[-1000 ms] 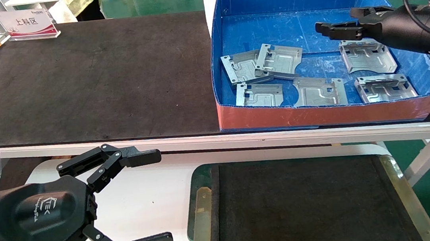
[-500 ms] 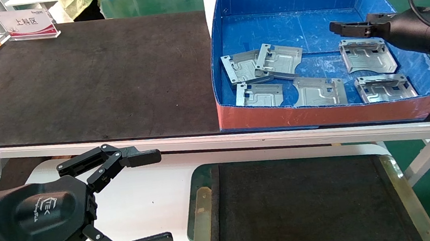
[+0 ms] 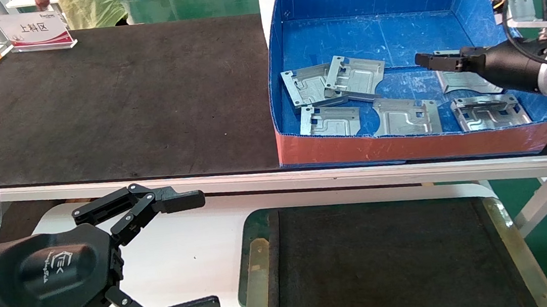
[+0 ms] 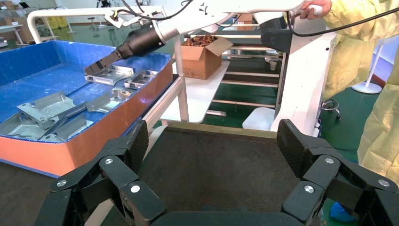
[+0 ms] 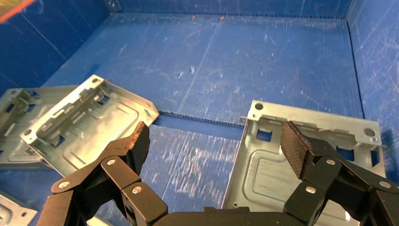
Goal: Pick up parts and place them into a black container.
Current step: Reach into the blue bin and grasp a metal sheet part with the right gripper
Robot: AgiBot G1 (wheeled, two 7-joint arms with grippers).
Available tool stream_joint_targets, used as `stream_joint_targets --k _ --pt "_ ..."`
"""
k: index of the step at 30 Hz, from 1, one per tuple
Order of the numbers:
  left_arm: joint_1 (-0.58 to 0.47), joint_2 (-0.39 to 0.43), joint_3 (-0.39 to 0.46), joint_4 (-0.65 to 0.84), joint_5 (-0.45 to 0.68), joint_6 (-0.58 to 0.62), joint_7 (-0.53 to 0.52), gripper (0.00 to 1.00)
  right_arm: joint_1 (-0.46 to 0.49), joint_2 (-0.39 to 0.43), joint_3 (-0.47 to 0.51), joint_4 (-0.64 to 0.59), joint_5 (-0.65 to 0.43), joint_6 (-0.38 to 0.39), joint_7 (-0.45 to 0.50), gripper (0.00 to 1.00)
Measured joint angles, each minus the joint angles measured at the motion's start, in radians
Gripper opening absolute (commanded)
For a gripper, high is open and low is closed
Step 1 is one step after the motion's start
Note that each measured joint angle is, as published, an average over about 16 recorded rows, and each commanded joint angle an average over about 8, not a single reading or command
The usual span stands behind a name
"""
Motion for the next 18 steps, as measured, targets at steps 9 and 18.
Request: stream_joint_targets --k 9,18 --pt "0.000 0.000 0.000 0.000 0.000 0.000 0.000 1.00 -0.016 -0.011 -0.005 -0.011 -0.007 0.029 0.012 1.00" --pt "0.000 0.000 0.000 0.000 0.000 0.000 0.000 1.00 -0.030 -0.016 -0.008 -0.007 -0.011 0.040 0.014 0.00"
